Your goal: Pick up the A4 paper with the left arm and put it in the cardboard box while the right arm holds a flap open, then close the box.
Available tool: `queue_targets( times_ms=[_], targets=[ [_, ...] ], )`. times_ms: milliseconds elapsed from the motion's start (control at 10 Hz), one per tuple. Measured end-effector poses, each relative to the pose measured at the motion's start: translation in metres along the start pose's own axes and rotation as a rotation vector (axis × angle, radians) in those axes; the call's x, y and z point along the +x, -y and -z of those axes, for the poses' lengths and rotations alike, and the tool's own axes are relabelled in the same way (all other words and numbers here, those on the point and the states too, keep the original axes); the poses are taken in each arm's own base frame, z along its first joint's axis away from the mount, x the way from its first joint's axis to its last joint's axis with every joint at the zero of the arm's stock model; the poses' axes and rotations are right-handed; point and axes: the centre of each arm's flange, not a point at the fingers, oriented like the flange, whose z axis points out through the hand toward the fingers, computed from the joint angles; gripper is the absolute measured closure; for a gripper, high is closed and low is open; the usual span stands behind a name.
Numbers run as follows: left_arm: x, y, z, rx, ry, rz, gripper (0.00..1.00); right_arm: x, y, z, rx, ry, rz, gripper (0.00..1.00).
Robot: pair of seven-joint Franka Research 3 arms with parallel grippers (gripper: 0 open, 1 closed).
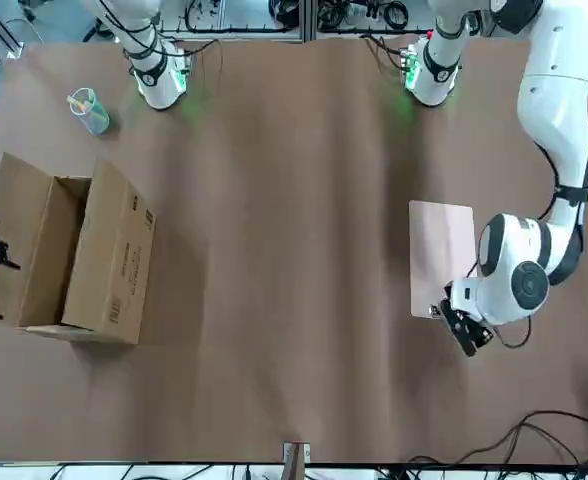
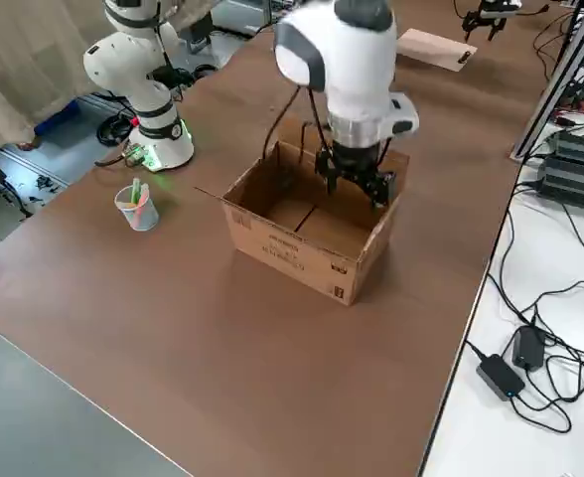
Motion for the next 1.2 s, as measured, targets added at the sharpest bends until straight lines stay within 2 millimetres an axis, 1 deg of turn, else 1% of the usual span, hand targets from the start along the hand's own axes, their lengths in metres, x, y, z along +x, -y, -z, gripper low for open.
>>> queue_targets(
  times_ms=[100, 200, 300, 400, 600, 800, 900, 1000, 1100, 1200],
  targets=[
    [-0.005, 0.005, -0.001, 0.033, -0.029, -0.001, 0.00, -0.009, -0.005, -0.016, -0.004, 0.001, -0.004, 0.00],
    [-0.007, 0.007, 0.001, 0.092, -0.082, -0.006, 0.00, -0.014, -0.010, -0.027, -0.014, 0.006, -0.009, 0.00],
    [-0.006, 0.002, 0.002, 0.146, -0.132, -0.016, 0.00, -0.018, -0.014, -0.034, -0.023, 0.011, -0.013, 0.00],
    [-0.003, -0.006, 0.000, 0.177, -0.166, -0.027, 0.00, -0.023, -0.015, -0.040, -0.026, 0.014, -0.018, 0.00],
    [-0.003, -0.024, -0.018, 0.171, -0.176, -0.043, 0.00, -0.037, -0.015, -0.050, -0.016, 0.014, -0.036, 0.00],
    [-0.011, -0.033, -0.033, 0.147, -0.159, -0.071, 0.00, -0.054, -0.012, -0.070, 0.006, -0.007, -0.053, 0.00],
    [-0.015, -0.035, -0.038, 0.139, -0.150, -0.093, 0.00, -0.057, -0.013, -0.083, 0.021, -0.012, -0.051, 0.00],
    [-0.020, -0.035, -0.041, 0.133, -0.144, -0.105, 0.00, -0.054, -0.014, -0.093, 0.029, -0.015, -0.045, 0.00],
    [-0.024, -0.036, -0.045, 0.127, -0.138, -0.124, 0.00, -0.051, -0.016, -0.099, 0.030, -0.016, -0.041, 0.00],
    [-0.027, -0.037, -0.047, 0.124, -0.134, -0.147, 0.00, -0.049, -0.017, -0.102, 0.029, -0.016, -0.037, 0.00]
  ],
)
